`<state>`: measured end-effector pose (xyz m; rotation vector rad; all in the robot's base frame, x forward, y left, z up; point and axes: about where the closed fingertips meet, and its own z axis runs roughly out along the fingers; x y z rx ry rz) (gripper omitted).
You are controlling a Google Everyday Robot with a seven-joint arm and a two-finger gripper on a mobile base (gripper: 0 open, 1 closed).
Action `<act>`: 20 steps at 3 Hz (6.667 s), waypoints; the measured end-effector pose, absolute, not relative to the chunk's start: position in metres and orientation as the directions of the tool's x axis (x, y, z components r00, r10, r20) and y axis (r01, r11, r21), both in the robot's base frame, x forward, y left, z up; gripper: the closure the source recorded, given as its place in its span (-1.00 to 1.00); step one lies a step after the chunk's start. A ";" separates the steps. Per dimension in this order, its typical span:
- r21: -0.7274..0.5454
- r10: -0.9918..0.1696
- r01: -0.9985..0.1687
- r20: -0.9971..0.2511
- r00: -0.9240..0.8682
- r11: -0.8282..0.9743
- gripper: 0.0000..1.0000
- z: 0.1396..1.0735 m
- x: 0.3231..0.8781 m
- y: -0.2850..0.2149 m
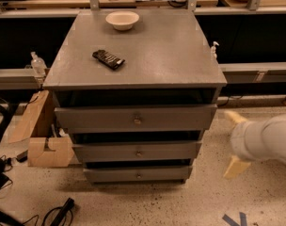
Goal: Open middle drawer
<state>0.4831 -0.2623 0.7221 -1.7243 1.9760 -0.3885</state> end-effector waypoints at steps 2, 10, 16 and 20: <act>-0.514 -0.974 -0.853 -0.225 0.032 0.091 -1.00 0.618 0.513 -0.204; -0.298 -0.999 -0.954 -0.033 0.030 -0.019 -0.26 0.426 0.624 -0.148; -0.286 -0.999 -0.958 -0.054 -0.003 0.018 1.00 0.434 0.607 -0.153; -0.284 -0.995 -0.957 -0.096 -0.029 0.055 0.08 0.450 0.566 -0.156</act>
Offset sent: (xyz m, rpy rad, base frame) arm 0.0594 0.0969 -0.1695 0.0657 0.0020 0.2025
